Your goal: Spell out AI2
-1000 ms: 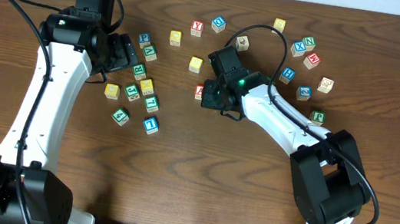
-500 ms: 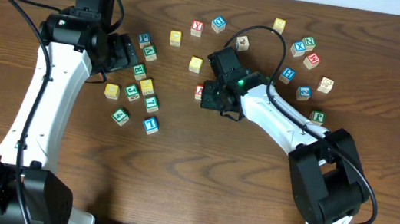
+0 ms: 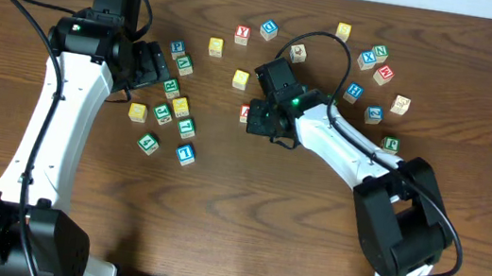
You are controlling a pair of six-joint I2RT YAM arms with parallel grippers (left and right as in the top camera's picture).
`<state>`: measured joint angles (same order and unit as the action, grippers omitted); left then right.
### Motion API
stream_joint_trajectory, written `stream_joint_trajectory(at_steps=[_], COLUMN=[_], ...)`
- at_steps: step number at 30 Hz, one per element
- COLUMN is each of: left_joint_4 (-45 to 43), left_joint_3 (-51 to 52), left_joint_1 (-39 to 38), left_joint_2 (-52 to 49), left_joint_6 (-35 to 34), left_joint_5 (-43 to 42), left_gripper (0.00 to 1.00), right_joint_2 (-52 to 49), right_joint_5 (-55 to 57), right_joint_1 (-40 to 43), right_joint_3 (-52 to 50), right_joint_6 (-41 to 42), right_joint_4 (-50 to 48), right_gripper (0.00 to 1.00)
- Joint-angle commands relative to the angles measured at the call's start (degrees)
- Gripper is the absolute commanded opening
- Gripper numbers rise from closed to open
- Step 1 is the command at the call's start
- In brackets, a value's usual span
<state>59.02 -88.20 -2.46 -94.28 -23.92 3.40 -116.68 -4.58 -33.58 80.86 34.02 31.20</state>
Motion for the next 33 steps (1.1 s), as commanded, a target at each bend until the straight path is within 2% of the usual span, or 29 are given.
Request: stream_joint_trajectory(at_steps=[1,21,25,33], left_joint_4=[0.3,0.3,0.3,0.3], left_joint_3=[-0.5,-0.5,-0.5,-0.5], left_joint_1=[0.0,0.0,0.0,0.0], left_joint_2=[-0.1,-0.1,-0.1,-0.1], left_joint_6=[0.3,0.3,0.3,0.3], left_joint_5=[1.2,1.2,1.2,1.1], left_gripper=[0.98,0.98,0.98,0.98], right_joint_2=[-1.6,0.8,3.7,3.1], right_joint_5=[-0.5,-0.5,1.6,7.7], right_joint_1=[-0.2,-0.3,-0.3,0.0], right_joint_3=[-0.4,-0.2,-0.2,-0.4], right_joint_6=[-0.7,-1.6,-1.7,1.5], right_joint_4=[-0.1,-1.0,-0.9,-0.1], right_gripper=[0.01,0.01,0.01,0.01])
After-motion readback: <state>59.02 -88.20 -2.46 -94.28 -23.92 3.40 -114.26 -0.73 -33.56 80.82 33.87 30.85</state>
